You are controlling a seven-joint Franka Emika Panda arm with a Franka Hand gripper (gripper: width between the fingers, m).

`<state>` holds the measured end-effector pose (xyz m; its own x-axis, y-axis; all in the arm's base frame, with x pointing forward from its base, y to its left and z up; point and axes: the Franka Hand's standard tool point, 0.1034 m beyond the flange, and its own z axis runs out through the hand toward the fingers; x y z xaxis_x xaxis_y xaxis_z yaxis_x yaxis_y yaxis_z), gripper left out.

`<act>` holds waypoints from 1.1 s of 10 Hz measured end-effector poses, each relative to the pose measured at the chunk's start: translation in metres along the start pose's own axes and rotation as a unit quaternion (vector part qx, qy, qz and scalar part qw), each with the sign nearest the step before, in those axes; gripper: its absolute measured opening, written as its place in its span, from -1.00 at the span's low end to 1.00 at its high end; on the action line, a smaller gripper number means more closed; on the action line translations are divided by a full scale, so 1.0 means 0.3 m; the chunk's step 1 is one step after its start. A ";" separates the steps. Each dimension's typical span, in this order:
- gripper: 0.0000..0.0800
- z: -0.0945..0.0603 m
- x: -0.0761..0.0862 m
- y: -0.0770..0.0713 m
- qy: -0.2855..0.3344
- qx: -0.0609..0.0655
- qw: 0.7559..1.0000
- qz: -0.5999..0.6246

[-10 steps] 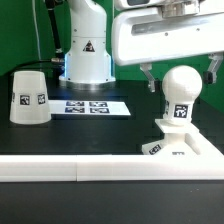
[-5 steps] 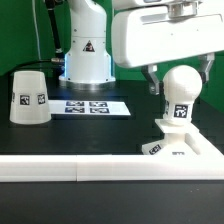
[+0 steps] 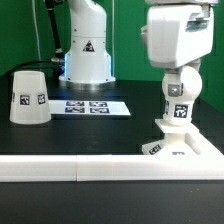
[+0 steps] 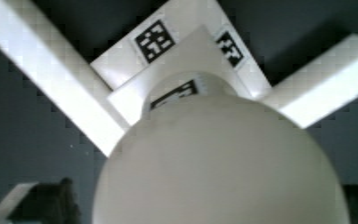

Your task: Assemble lamp

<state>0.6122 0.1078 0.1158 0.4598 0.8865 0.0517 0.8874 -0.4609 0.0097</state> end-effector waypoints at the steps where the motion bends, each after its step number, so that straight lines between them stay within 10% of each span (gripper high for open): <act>1: 0.75 0.003 -0.001 0.000 -0.006 -0.004 0.998 -0.056; 11: 0.44 0.004 -0.026 0.017 -0.009 -0.007 0.995 -0.100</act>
Offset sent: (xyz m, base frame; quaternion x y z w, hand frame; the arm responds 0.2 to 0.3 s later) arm -0.0053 -0.0015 0.0024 -0.0084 0.0238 -0.0709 0.9972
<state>0.6131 0.0986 0.1141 0.2752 0.9609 0.0300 0.9606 -0.2761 0.0322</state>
